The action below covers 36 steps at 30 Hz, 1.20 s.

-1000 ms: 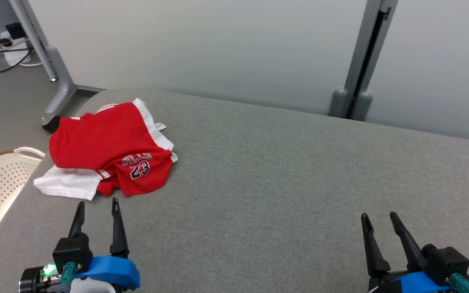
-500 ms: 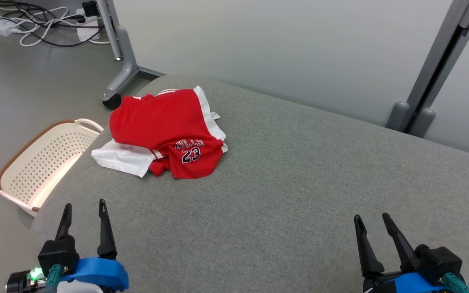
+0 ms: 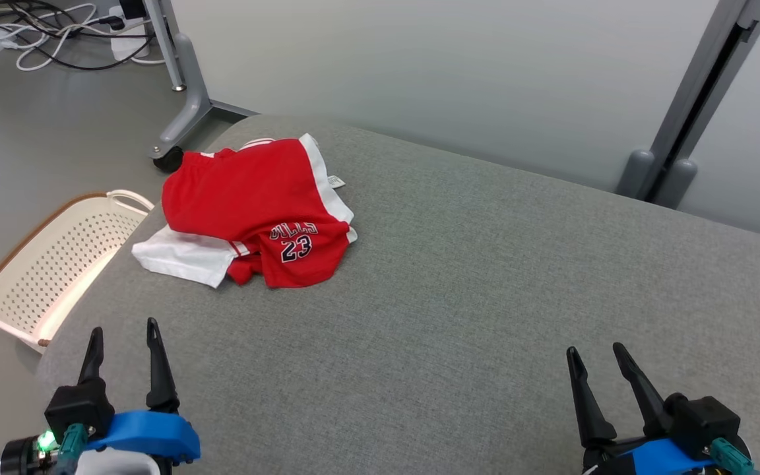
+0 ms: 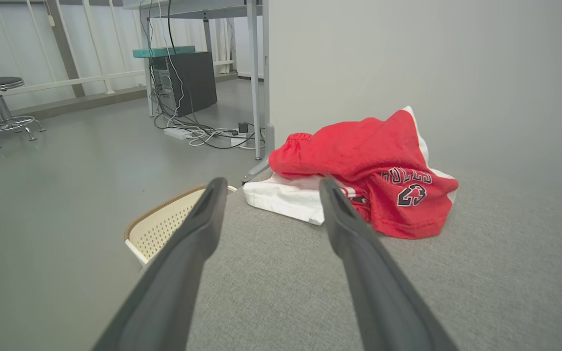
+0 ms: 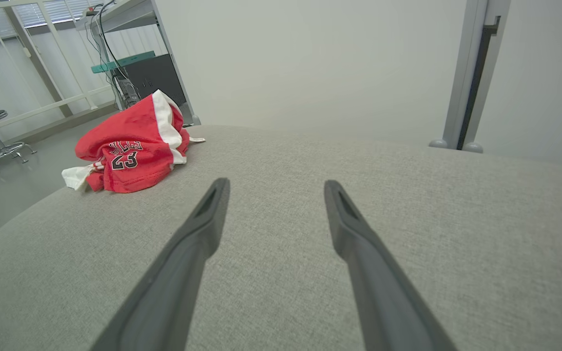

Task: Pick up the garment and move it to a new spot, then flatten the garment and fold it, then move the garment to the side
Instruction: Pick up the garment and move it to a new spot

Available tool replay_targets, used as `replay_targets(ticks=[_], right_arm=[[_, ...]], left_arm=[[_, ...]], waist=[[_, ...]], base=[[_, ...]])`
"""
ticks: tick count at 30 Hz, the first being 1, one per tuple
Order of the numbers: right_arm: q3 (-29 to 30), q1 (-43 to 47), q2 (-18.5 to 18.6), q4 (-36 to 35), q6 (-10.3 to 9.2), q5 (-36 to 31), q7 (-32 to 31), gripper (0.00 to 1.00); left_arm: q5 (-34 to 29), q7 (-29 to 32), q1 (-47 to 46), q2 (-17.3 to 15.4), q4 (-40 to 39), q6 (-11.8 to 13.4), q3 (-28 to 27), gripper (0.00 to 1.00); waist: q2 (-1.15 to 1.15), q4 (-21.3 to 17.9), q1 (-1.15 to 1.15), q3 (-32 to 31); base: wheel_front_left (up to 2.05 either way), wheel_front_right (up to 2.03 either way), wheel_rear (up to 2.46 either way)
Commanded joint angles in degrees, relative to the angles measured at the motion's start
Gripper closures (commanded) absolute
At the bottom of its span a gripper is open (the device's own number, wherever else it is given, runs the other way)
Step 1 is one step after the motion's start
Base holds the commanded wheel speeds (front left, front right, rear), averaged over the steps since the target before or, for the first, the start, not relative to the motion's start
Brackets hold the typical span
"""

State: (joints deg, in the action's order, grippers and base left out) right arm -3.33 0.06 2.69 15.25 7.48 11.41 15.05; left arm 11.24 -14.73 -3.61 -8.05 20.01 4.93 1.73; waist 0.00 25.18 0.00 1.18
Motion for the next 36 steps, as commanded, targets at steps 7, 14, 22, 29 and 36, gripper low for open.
replay_targets(ticks=[7,14,22,29,36], right_arm=[[0.1,-2.7,0.4,-1.4,0.03,-2.8,0.2,0.00],[0.5,-5.5,0.4,-4.9,0.03,-5.8,-0.5,0.00],[1.8,-8.2,0.4,-12.5,0.03,-8.1,-2.6,0.00],[3.1,-8.9,0.3,-17.2,0.03,-8.7,-3.7,0.00],[3.1,-9.3,0.3,-18.2,0.03,-8.2,-3.8,0.00]], left_arm=[[1.5,-0.2,-8.9,-1.2,1.3,-1.3,-0.8,0.00],[3.0,-0.4,-20.3,-4.1,3.0,-1.8,-3.6,0.00],[4.0,0.1,-33.8,-9.1,8.2,-2.8,-5.9,0.00],[5.1,3.2,-42.7,-12.4,18.2,-4.0,-6.3,0.00],[6.4,8.2,-46.2,-13.3,29.0,-5.7,-5.5,0.00]], waist=[[0.00,-5.4,0.00,3.4],[0.00,-12.7,0.00,10.0],[0.00,-20.0,0.00,19.4],[0.00,-22.3,0.00,25.0],[0.00,-22.8,0.00,26.4]], base=[[0.00,0.00,0.00],[0.00,0.00,0.00],[0.00,0.00,0.00],[0.00,0.00,0.00],[0.00,0.00,0.00]])
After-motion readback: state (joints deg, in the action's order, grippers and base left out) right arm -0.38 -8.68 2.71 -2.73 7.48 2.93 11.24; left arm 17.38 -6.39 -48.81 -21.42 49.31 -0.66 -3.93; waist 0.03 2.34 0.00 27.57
